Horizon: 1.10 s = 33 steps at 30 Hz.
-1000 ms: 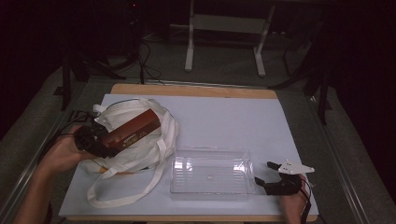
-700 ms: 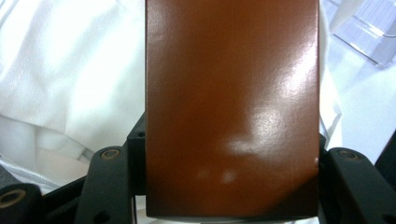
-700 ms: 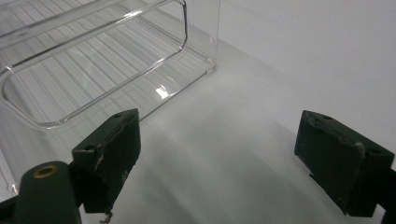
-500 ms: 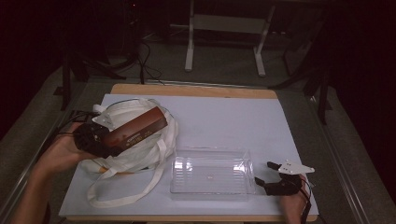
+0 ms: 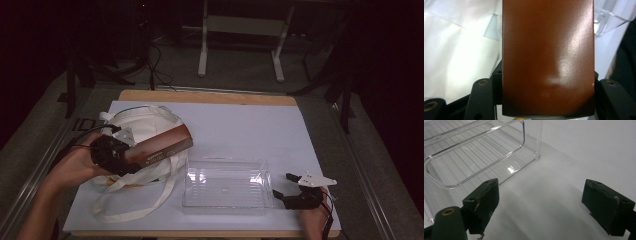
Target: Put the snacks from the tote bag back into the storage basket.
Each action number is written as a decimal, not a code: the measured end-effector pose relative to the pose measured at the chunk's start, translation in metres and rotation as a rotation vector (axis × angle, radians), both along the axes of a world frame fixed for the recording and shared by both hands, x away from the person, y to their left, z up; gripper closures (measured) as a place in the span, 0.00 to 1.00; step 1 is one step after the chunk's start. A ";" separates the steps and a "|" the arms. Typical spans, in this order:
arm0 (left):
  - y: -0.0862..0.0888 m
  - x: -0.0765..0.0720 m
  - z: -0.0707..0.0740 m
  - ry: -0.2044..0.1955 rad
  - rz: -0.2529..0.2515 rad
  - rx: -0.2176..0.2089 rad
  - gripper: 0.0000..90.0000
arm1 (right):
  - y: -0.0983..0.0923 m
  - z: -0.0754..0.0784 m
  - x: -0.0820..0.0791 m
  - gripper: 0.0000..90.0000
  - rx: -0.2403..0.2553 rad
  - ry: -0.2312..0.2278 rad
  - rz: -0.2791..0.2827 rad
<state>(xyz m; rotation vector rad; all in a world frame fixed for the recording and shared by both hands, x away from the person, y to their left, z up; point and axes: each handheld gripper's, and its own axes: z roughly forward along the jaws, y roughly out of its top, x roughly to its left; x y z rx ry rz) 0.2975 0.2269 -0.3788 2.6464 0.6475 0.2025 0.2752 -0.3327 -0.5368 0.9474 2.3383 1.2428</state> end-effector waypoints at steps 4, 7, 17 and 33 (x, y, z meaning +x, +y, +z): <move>-0.008 -0.001 0.003 -0.007 -0.024 0.005 0.49 | 0.000 0.000 0.000 0.16 0.000 0.000 0.000; -0.014 -0.002 0.004 -0.016 -0.044 -0.003 0.49 | 0.000 0.000 0.000 0.16 0.001 -0.001 0.001; -0.038 -0.012 0.009 -0.024 -0.132 0.018 0.49 | 0.000 0.000 0.000 0.16 0.000 -0.003 0.002; -0.074 -0.019 0.000 -0.006 -0.252 0.015 0.49 | 0.000 0.000 0.000 0.16 0.001 0.002 0.003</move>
